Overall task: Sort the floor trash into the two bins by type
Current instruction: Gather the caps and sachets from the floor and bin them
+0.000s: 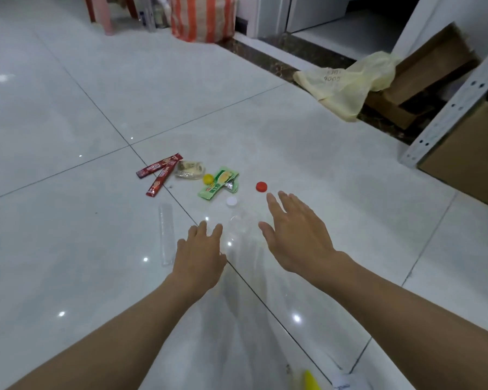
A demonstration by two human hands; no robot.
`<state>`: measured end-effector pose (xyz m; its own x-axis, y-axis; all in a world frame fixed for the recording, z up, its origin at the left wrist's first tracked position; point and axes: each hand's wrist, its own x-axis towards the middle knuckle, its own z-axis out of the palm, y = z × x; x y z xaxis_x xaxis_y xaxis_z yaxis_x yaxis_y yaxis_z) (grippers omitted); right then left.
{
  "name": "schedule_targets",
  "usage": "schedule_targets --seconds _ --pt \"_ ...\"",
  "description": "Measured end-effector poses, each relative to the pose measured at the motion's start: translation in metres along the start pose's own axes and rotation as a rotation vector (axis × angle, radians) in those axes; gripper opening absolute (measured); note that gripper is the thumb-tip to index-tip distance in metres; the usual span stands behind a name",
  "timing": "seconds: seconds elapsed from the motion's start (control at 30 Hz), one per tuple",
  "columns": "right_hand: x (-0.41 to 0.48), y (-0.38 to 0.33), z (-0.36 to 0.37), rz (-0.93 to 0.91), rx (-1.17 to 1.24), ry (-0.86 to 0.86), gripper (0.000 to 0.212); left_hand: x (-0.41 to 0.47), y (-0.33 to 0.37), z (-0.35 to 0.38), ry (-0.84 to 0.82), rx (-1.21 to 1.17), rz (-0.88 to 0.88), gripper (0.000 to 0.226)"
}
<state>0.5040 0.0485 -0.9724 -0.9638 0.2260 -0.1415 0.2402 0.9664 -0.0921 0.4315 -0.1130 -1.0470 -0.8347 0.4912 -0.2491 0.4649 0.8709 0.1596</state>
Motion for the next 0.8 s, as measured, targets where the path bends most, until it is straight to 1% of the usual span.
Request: schedule_targets --seconds 0.13,0.27,0.43,0.57,0.63,0.8 --pt "0.009 -0.004 0.009 -0.008 0.010 -0.034 0.060 0.004 -0.013 0.029 -0.090 -0.019 -0.014 0.058" --pt "0.013 -0.004 0.016 -0.006 0.015 -0.060 0.060 0.008 -0.021 0.047 -0.109 -0.055 -0.010 0.047" --pt "0.021 0.001 0.026 -0.004 0.020 -0.091 0.060 0.013 -0.025 0.046 -0.060 -0.090 0.000 0.037" --pt "0.036 -0.001 0.041 0.001 0.058 -0.136 0.064 0.022 -0.029 0.037 0.034 -0.105 0.041 0.042" --pt "0.049 -0.003 0.050 0.002 0.084 -0.164 0.067 0.027 -0.027 0.028 0.091 -0.120 0.071 0.040" --pt "0.086 -0.010 0.074 0.024 0.123 -0.238 0.079 0.035 -0.025 0.015 0.156 -0.140 0.090 0.042"
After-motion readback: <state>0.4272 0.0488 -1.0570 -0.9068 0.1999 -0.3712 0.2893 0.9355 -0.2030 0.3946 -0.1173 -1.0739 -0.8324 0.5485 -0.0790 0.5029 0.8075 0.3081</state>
